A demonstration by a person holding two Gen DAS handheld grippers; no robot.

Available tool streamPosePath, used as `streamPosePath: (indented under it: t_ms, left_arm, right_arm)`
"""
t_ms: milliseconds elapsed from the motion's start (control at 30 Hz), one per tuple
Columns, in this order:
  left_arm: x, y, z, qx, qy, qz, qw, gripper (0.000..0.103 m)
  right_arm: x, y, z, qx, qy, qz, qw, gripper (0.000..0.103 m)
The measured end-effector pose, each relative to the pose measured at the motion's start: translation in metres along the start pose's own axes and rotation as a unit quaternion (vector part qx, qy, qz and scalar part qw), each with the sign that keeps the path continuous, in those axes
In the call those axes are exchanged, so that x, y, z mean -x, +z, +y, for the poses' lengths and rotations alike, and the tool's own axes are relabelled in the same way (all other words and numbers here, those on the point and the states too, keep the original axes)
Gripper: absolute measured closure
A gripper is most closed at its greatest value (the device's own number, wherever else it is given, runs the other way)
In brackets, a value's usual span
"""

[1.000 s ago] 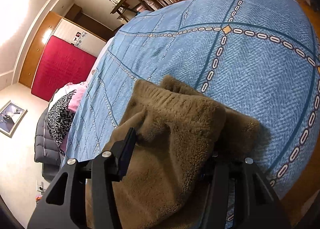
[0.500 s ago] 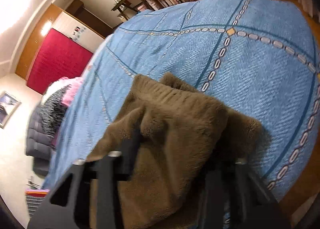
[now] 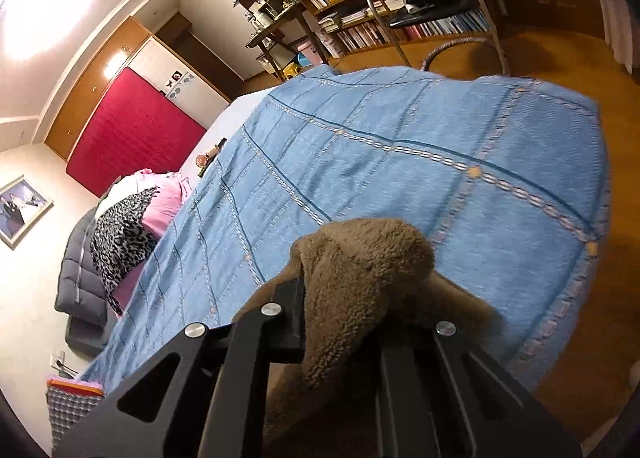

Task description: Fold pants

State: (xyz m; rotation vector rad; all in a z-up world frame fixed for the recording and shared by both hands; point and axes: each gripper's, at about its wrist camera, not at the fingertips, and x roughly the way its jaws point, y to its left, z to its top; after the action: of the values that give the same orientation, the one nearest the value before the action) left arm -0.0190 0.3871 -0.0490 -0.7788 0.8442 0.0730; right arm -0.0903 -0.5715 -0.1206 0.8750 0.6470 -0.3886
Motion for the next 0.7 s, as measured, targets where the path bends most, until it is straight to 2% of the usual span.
streamPosePath:
  t_ms: [100, 167, 200, 267, 400, 467, 567, 600, 633, 667, 700]
  left_arm:
    - [-0.015, -0.023, 0.028, 0.019, 0.026, 0.034, 0.9989, 0.096]
    - [-0.030, -0.038, 0.047, 0.022, 0.052, 0.047, 0.9973, 0.095]
    - [-0.037, -0.042, 0.053, 0.022, 0.062, 0.053, 0.9964, 0.094]
    - [-0.041, -0.045, 0.054, 0.011, 0.070, 0.052, 0.9961, 0.093]
    - [-0.038, -0.041, 0.043, -0.027, 0.084, 0.057, 0.9945, 0.091]
    - [-0.031, -0.039, 0.044, -0.023, 0.079, 0.058, 0.9949, 0.088]
    - [-0.017, -0.041, 0.045, -0.022, 0.080, 0.055, 0.9950, 0.086]
    - [-0.014, -0.042, 0.044, -0.027, 0.084, 0.055, 0.9946, 0.085]
    - [-0.014, -0.042, 0.042, -0.032, 0.088, 0.056, 0.9940, 0.083]
    - [-0.013, -0.044, 0.039, -0.038, 0.096, 0.058, 0.9930, 0.077]
    - [-0.012, -0.044, 0.038, -0.047, 0.108, 0.058, 0.9914, 0.060]
  right_arm:
    - [-0.015, -0.021, -0.031, -0.014, -0.024, 0.033, 0.999, 0.095]
    - [-0.025, -0.033, -0.046, -0.021, -0.021, 0.050, 0.998, 0.095]
    - [-0.029, -0.037, -0.052, -0.026, -0.019, 0.055, 0.998, 0.089]
    - [-0.029, -0.041, -0.058, -0.028, -0.013, 0.052, 0.998, 0.084]
    - [-0.017, -0.039, -0.063, -0.014, 0.008, 0.042, 0.999, 0.065]
    - [-0.010, -0.037, -0.064, -0.009, 0.012, 0.037, 0.999, 0.062]
    - [-0.003, -0.034, -0.068, 0.000, 0.007, 0.032, 0.999, 0.059]
    - [-0.001, -0.033, -0.071, 0.001, -0.008, 0.029, 1.000, 0.051]
    - [0.001, -0.031, -0.072, 0.001, -0.021, 0.024, 0.999, 0.047]
    - [0.004, -0.028, -0.077, 0.001, -0.038, 0.015, 0.999, 0.046]
    - [0.008, -0.026, -0.079, 0.001, -0.048, 0.008, 0.999, 0.046]
